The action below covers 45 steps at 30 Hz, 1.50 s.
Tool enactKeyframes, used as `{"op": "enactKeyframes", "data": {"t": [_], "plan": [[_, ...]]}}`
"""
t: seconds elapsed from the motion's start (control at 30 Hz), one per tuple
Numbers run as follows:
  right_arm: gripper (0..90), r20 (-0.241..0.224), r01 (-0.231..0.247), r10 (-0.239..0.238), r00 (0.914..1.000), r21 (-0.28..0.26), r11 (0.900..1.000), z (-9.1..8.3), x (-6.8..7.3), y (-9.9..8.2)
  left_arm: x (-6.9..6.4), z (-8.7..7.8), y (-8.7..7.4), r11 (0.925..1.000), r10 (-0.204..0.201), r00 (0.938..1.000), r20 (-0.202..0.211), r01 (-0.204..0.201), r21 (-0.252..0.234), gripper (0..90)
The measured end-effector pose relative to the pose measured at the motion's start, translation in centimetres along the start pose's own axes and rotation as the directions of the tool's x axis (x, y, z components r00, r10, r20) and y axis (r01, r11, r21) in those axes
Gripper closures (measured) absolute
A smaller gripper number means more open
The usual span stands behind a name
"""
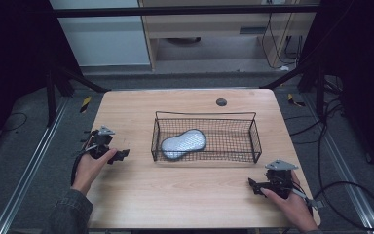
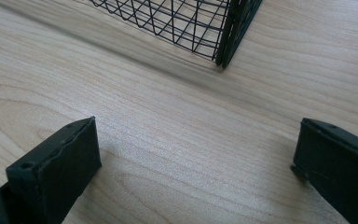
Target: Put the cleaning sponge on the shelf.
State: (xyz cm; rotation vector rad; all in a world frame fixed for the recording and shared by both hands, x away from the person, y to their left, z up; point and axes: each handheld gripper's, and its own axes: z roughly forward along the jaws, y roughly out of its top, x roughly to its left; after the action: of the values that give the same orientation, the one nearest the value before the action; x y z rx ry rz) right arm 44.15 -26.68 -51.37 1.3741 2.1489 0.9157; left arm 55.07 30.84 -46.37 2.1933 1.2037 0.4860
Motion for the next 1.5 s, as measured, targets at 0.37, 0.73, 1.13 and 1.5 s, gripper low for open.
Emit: {"op": "enactKeyframes", "data": {"t": [0.37, 0.73, 1.13, 1.5], "plan": [[0.6, 0.0, 0.0, 0.0, 1.0, 0.0, 1.0, 0.0, 0.0, 0.0, 0.4, 1.1, -1.5, 0.9993, -0.028, 0.9996, -0.005, 0.028, 0.025, 3.6], [0.6, 0.0, 0.002, -0.002, 1.0, 0.001, 1.0, 0.0, 0.0, 0.0, 0.7, 2.3, -2.1, 0.9984, -0.053, 0.9984, -0.017, 0.054, 0.017, 3.7], [0.6, 0.0, 0.002, -0.002, 1.0, 0.001, 1.0, -0.1, 0.0, 0.0, 0.7, 3.0, -2.3, 0.9965, -0.079, 0.9962, -0.039, 0.077, -0.03, 2.3], [0.6, 0.0, 0.001, -0.001, 1.0, 0.001, 1.0, -0.1, 0.0, 0.0, 0.5, 3.4, -2.7, 0.9932, -0.087, 0.9952, -0.045, 0.083, -0.082, 0.0]]}}
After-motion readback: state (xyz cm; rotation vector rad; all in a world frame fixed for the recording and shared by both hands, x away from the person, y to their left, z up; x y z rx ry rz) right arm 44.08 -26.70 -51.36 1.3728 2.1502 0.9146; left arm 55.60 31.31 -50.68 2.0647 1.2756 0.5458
